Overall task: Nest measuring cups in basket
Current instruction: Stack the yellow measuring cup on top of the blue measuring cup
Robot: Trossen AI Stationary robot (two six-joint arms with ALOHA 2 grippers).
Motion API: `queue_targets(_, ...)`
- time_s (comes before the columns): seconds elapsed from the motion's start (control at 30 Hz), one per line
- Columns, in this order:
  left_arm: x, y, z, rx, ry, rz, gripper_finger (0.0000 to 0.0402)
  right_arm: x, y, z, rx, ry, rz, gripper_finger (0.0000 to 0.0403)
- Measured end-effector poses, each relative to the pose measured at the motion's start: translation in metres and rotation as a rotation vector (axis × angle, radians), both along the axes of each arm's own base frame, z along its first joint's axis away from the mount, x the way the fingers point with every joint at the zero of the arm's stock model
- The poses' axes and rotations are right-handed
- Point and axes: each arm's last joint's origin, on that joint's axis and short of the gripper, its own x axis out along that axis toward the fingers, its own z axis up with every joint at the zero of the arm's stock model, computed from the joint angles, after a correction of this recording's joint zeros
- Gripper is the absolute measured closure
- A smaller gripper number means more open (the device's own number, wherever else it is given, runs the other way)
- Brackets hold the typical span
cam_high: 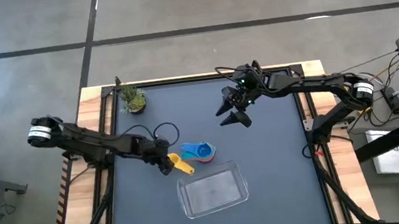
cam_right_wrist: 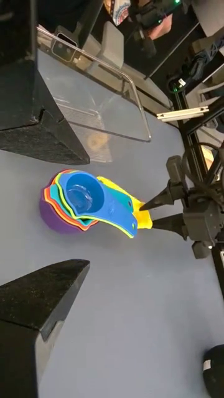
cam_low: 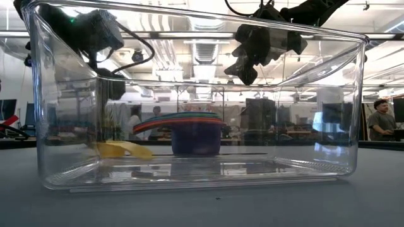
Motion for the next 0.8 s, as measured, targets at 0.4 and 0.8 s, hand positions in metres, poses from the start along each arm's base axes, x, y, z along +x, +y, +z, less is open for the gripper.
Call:
queue_targets(0.4,-0.003,0.003,-0.001,0.125,0.058,-0.071,0.0392,0.000,0.000,0.000,-0.005,-0.002,0.003,0.0154)
queue_targets(0.8,0.015,0.009,0.087,0.461,0.139,-0.363,0.0400,0.000,-0.001,0.000,-0.021,-0.001,-0.017,0.0154)
